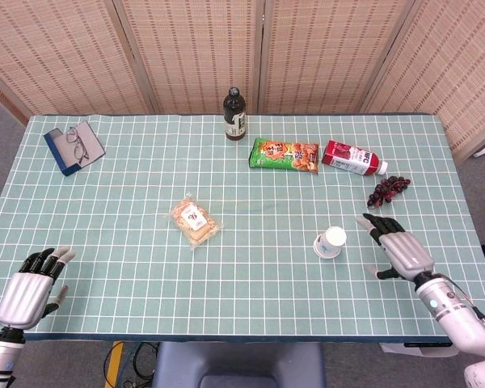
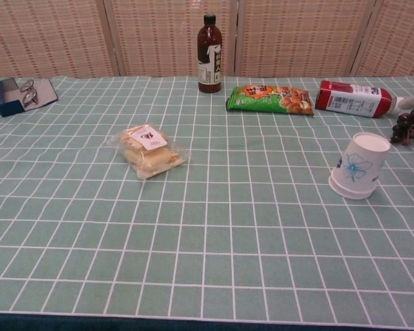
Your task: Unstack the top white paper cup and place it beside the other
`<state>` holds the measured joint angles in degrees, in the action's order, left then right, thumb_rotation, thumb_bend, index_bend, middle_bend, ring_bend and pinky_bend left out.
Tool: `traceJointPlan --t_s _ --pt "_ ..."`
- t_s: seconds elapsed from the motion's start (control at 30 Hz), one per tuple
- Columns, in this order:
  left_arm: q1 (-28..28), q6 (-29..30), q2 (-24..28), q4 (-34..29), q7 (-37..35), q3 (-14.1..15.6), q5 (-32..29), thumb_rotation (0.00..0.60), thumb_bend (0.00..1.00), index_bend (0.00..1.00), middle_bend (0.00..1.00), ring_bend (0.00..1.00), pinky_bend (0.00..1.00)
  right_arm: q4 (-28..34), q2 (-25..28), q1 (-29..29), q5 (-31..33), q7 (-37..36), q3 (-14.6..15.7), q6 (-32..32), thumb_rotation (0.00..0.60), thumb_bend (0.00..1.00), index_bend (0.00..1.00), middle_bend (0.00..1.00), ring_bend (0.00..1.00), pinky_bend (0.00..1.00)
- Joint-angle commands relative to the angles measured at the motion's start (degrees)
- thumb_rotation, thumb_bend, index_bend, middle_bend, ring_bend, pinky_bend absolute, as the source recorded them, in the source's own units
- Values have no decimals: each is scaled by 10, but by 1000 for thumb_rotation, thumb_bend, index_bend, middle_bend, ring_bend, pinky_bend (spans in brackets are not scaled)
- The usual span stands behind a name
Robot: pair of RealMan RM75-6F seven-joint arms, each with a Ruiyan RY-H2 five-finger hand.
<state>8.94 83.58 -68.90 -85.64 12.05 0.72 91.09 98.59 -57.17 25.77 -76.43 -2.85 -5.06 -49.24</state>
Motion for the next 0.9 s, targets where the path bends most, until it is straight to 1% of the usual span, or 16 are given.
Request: traceJointPlan --t_s 0.03,0.3,0.63,0.9 --pt "-2 5 2 -2 -1 1 4 600 403 240 190 148 170 6 -5 26 29 11 -14 26 600 269 19 0 0 0" --pt "-1 1 1 -1 1 0 3 600 403 240 190 148 170 2 -19 56 65 29 -19 55 600 270 41 0 0 0" --pt "-2 2 1 -2 1 -1 3 600 403 239 190 148 170 -11 -35 73 78 22 -19 66 600 270 98 0 0 0" --pt "-3 4 2 -3 -3 -1 5 600 402 239 190 148 170 -30 -51 91 94 23 -22 77 600 276 107 0 0 0"
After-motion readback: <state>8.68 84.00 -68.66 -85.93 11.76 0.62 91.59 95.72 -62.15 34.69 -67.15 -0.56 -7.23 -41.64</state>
